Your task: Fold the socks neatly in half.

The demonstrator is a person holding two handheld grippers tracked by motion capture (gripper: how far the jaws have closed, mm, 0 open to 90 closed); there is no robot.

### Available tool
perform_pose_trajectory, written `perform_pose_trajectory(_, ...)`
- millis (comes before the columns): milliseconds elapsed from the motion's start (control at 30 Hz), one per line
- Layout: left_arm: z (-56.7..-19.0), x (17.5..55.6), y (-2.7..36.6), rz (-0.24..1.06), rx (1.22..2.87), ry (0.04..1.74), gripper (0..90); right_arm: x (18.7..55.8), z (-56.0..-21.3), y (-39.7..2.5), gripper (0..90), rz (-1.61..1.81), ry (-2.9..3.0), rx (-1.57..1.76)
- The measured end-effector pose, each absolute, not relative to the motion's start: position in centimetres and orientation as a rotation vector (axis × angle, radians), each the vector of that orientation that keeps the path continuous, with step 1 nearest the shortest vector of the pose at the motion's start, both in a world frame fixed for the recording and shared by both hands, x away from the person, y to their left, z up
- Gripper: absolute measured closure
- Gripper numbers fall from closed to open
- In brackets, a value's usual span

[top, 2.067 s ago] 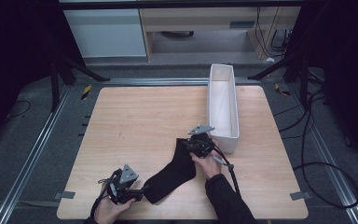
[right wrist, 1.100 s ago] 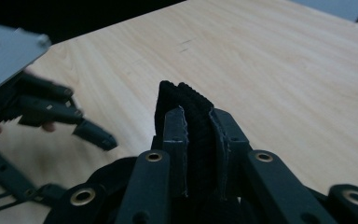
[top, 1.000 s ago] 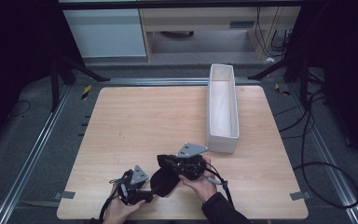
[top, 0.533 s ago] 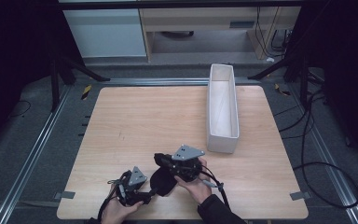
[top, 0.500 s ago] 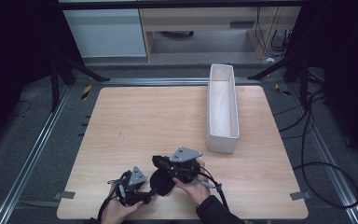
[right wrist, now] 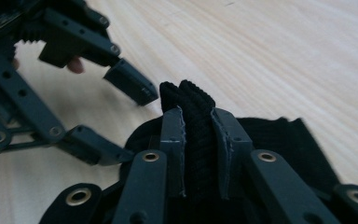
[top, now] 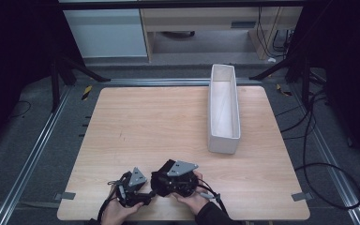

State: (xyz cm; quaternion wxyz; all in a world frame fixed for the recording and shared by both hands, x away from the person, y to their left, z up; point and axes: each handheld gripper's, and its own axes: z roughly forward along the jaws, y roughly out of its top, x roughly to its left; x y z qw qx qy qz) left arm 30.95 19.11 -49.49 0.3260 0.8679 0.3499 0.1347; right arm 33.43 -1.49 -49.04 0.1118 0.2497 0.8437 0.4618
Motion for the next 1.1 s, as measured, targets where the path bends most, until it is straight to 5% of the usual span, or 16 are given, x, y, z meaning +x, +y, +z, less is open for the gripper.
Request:
perform_pose_trajectory(400,-49.2,30.6,19.7,0.36,2.26,0.933,38.6,32.3,-48.3,-3.2,61.1,1.513,2.529,0.784)
perform_pose_trajectory(767,-48.3,30.6,21.6,0.389,2.195,1.02,39.2,32.4,-47.9,-4.0,77.6,1.54,2.47,0.863)
perform_pose_trajectory(1100,-47.4,30.9,21.7,0.429,2.127,1.052,38.5,32.2,-50.4,-2.6,77.0,1.381,2.614,0.858)
